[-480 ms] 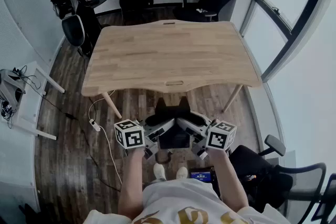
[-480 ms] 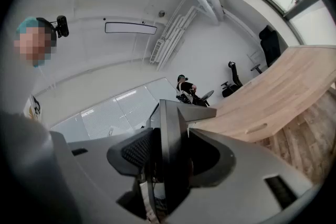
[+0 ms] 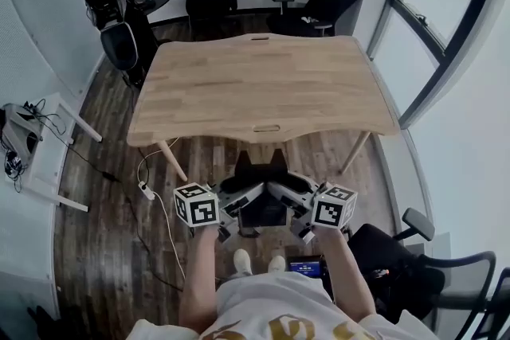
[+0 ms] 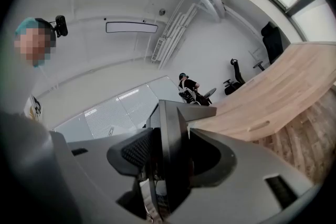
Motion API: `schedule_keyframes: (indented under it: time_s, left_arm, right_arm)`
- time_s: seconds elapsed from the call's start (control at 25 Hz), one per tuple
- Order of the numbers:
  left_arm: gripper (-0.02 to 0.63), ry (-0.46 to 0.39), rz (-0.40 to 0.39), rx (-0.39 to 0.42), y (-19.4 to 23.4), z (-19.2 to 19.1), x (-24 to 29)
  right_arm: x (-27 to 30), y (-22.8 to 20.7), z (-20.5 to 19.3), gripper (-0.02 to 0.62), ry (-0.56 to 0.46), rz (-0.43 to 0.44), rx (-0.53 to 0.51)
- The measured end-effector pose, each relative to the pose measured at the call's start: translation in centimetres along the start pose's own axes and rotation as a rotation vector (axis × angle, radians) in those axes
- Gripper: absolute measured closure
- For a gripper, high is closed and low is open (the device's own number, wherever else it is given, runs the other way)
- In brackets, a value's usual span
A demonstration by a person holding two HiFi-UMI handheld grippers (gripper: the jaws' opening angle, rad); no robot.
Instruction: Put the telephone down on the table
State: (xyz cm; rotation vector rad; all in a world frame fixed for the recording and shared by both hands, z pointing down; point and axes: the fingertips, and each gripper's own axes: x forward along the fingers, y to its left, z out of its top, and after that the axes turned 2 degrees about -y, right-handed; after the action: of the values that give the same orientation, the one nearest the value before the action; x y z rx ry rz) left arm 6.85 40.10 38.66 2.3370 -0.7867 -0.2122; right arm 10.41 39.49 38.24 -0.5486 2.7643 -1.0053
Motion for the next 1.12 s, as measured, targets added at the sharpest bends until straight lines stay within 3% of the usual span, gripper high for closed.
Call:
schedule_keyframes:
  time_s: [0.36, 0.6, 0.92, 1.12]
  left_arm:
    - [0.377, 0.008, 0.025, 0.025, 0.4, -0.6, 1.9]
    - [0.377, -0.001, 0.027, 0.022, 2.5, 1.3, 4.3]
    - [0.377, 0.028, -0.016, -0.008, 10.3, 5.0, 9.3]
    - [0.377, 0.038, -0.051, -0.037, 16.6, 9.9, 12.6]
  right_arm:
    - [-0.9, -1.8, 0.3, 0.391, 0.021, 0.043, 0.017]
    - [0.2, -4.5, 2.6, 0.393, 0.022, 0.045, 0.007]
    - [4.9, -12.3, 6.2, 0.391, 0.019, -0.015, 0.028]
    - [10.0, -17.8, 10.3, 0.393, 0.02, -0.056, 0.03]
